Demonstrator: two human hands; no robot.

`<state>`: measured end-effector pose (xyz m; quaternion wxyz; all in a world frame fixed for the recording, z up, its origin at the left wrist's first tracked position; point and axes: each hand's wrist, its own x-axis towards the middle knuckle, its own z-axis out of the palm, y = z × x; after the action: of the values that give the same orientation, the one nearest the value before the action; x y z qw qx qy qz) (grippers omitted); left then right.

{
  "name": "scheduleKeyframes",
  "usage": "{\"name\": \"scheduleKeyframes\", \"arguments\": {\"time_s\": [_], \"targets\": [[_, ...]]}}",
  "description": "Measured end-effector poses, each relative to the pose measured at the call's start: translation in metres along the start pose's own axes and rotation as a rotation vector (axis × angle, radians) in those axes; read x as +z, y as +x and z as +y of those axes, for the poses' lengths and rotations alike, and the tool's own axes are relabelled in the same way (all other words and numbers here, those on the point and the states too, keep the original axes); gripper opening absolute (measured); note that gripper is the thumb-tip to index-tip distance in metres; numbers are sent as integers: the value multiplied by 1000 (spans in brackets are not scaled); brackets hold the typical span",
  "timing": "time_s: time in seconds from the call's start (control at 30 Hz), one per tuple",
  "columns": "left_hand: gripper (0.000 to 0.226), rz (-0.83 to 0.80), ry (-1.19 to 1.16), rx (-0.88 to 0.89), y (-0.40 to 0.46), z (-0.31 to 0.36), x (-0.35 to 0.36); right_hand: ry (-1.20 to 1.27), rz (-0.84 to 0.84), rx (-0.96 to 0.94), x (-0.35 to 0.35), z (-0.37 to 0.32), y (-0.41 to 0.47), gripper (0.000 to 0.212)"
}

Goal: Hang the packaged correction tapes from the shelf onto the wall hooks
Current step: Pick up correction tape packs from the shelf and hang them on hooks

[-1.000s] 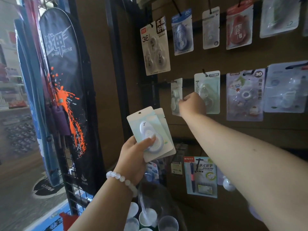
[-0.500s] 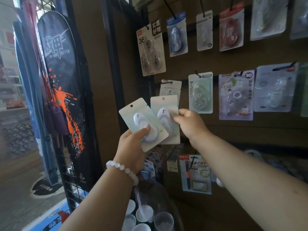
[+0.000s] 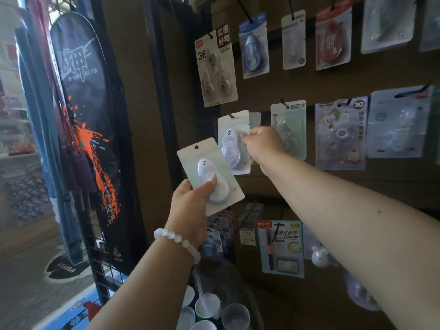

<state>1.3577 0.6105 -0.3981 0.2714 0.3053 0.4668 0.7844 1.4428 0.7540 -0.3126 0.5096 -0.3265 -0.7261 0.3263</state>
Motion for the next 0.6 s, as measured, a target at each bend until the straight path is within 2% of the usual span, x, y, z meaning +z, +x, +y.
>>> {"name": "scheduleKeyframes", "arguments": {"time_s": [0.2,0.4,0.5,0.6], "targets": [[38,-7,41,0,0,-2,-3,-77,57,81,4,4,17,26],[39,-17,79,25,1,-7,-6,-268,157,206,3,4,45,30],[46,-17,88,35,3,-9,-6,-400,171,213,3,7,52,32],[50,-13,96,46,3,-9,-6,-393,139,179,10,11,44,34]]}}
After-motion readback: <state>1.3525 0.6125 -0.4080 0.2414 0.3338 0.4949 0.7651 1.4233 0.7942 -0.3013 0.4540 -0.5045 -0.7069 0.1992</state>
